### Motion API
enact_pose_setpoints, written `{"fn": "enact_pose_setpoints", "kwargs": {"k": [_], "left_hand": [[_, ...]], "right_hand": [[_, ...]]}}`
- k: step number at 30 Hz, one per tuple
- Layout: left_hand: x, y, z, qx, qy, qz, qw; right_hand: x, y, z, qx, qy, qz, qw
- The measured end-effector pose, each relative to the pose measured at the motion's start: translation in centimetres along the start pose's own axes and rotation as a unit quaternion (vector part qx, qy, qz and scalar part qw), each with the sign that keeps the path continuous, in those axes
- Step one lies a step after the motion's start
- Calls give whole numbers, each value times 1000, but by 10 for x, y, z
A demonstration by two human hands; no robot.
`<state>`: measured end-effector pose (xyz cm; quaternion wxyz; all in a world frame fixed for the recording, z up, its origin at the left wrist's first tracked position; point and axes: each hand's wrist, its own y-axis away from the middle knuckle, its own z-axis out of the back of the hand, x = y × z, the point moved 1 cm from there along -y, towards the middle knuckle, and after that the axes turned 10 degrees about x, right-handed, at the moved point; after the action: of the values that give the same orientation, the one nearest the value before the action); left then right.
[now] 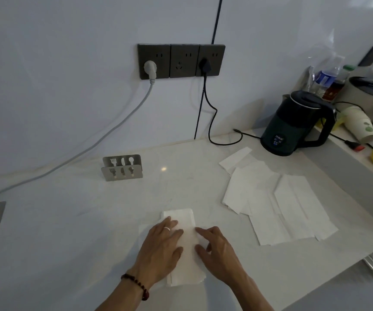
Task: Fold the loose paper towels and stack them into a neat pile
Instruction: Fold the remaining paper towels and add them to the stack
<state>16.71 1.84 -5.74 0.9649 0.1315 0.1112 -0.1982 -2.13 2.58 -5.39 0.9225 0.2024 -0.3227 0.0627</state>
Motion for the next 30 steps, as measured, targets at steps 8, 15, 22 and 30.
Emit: {"fn": "enact_pose_setpoints", "kwargs": {"k": [8,15,22,30], "left_hand": [[-80,-61,16,-11,59,-52,997],[-144,-147,10,4,74,3,997],[-158,-190,6,31,3,102,994],[-152,-205,7,-9,23,138,990]], "right_hand": [[-65,4,64,-139,-43,-92,985],[-131,-21,122,-157,-49,-96,982],[-150,-57,138,-32,28,-59,997],[-159,-67,143,-14,31,-50,998]]}}
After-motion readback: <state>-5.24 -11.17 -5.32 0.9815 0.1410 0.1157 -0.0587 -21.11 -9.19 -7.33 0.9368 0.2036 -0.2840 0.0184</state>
